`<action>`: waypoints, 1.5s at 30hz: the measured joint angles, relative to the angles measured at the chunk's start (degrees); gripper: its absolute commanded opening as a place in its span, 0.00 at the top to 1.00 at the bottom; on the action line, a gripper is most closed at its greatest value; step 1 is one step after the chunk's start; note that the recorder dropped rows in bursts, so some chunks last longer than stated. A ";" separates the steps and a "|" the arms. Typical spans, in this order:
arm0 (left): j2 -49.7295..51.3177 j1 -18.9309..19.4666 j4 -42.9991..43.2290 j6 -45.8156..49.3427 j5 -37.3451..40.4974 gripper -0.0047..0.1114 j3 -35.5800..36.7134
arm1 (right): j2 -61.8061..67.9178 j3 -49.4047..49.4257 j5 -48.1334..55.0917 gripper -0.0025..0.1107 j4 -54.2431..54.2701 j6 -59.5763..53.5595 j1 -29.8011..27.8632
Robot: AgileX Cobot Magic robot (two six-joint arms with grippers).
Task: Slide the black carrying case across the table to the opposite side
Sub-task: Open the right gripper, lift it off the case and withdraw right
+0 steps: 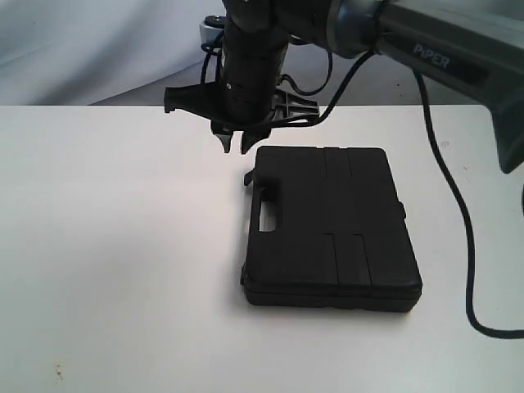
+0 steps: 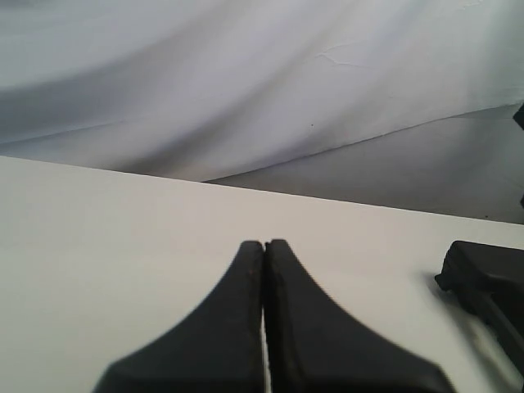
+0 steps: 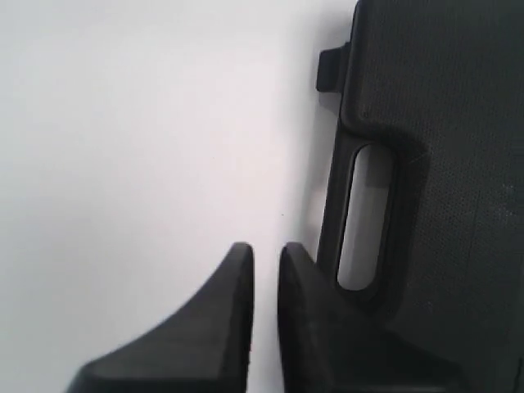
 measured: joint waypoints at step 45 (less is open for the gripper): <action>0.00 0.00 0.00 0.00 0.00 0.96 0.00 | -53.28 70.79 -50.14 0.98 -15.76 4.20 -14.83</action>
